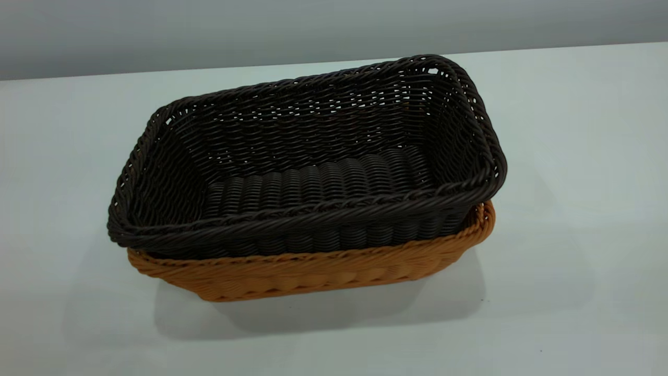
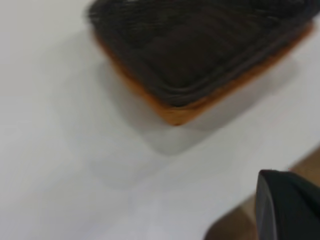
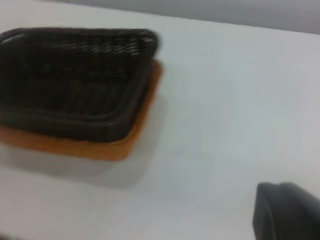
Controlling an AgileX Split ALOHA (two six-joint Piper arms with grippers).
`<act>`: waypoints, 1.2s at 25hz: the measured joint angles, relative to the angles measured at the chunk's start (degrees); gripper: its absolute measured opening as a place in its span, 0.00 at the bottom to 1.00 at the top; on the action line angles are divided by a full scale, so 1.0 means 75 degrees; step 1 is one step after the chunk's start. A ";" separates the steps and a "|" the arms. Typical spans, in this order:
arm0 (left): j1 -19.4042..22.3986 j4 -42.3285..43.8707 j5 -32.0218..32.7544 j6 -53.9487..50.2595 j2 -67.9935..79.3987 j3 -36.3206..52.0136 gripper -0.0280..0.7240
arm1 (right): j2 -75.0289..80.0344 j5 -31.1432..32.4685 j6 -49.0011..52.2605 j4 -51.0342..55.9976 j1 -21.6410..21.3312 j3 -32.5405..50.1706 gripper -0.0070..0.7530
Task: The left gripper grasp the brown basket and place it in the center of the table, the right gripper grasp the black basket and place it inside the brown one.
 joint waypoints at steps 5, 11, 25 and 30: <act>0.1866 0.0000 0.0000 -0.0007 0.0000 0.0000 0.04 | 0.0000 0.0000 0.0000 0.0000 -0.1305 0.0000 0.02; 0.3402 0.0000 0.0000 -0.0013 -0.0041 0.0000 0.04 | -0.0204 0.0000 0.0000 0.0015 -0.1493 0.0000 0.02; 0.3589 -0.0006 0.0069 -0.0013 -0.0491 -0.0047 0.04 | -0.0200 0.0038 0.0000 0.0024 -0.1501 -0.0022 0.02; 0.3589 -0.0006 0.0069 -0.0013 -0.0491 -0.0047 0.04 | -0.0200 0.0030 0.0000 0.0024 -0.1494 -0.0016 0.02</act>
